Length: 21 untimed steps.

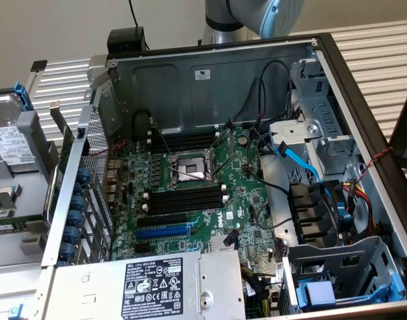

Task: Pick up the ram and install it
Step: 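Pick up the ram and move it above insertion slot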

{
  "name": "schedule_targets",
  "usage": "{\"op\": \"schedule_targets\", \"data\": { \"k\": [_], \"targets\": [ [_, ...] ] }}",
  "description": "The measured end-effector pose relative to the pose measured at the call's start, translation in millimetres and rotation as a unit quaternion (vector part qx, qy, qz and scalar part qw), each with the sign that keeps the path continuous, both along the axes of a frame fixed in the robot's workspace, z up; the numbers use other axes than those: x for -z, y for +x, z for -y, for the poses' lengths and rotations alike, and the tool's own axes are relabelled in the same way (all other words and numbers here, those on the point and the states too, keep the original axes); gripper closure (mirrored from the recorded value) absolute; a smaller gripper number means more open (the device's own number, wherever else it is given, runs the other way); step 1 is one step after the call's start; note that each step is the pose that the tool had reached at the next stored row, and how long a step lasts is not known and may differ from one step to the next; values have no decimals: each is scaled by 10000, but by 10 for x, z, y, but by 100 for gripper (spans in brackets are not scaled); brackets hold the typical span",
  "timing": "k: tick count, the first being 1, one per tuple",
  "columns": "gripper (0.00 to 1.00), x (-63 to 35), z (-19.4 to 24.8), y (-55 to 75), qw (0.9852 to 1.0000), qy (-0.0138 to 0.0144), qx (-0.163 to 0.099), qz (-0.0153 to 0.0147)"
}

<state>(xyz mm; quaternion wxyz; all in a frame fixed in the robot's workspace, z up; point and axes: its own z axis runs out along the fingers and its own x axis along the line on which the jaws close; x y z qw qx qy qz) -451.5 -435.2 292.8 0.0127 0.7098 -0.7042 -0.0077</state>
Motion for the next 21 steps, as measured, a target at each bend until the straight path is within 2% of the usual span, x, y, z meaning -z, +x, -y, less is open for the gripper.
{"op": "schedule_targets", "data": {
  "k": [6, 15, 21],
  "targets": [
    [86, -267, 0, 118, 10000, -3, 0, -5],
    [86, -560, 0, 410, 10000, -4, 0, -50],
    [86, -729, 0, 607, 10000, -5, 0, -97]
  ]
}}
